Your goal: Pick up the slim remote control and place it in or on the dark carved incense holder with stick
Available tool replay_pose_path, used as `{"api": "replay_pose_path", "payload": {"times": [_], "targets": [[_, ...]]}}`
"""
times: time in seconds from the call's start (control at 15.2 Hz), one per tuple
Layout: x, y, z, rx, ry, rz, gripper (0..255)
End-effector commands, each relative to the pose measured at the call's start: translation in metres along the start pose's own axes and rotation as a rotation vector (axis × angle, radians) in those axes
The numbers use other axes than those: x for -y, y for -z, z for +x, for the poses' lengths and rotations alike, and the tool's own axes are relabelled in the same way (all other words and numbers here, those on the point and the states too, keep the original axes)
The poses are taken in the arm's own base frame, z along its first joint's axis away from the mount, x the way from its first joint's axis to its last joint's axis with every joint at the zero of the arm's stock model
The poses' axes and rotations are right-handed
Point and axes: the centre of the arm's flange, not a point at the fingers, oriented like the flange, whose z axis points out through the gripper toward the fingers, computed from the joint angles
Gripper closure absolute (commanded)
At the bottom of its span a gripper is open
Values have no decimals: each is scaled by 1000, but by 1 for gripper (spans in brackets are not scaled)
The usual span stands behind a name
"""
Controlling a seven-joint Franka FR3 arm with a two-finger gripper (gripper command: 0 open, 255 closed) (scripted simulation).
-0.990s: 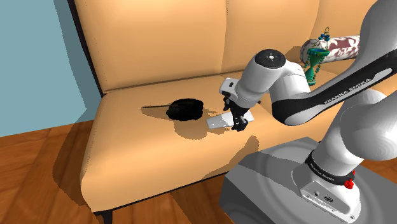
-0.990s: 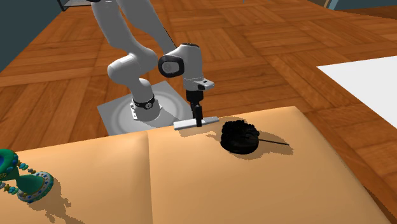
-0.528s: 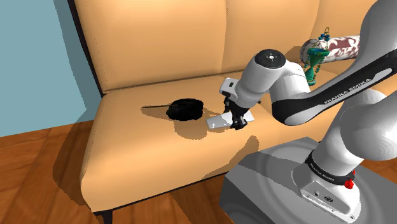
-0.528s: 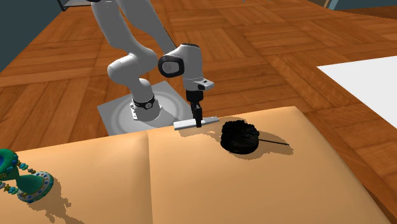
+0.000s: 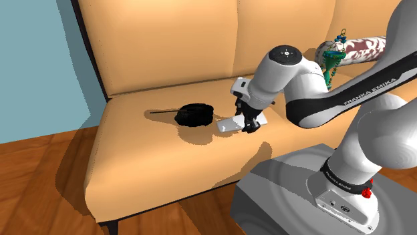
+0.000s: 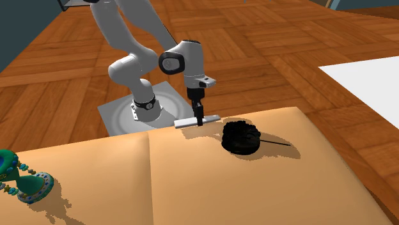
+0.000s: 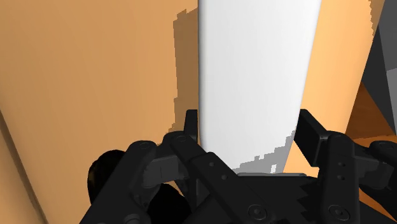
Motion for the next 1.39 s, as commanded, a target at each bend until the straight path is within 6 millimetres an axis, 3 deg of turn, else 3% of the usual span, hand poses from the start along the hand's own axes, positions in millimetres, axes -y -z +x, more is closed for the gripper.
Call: {"api": "replay_pose_path", "payload": {"times": [0.0, 1.19, 1.32], "targets": [[-4, 10, -1, 0, 0, 1, 255], [-41, 96, -2, 0, 0, 1, 255], [-54, 90, 21, 0, 0, 1, 255]]}}
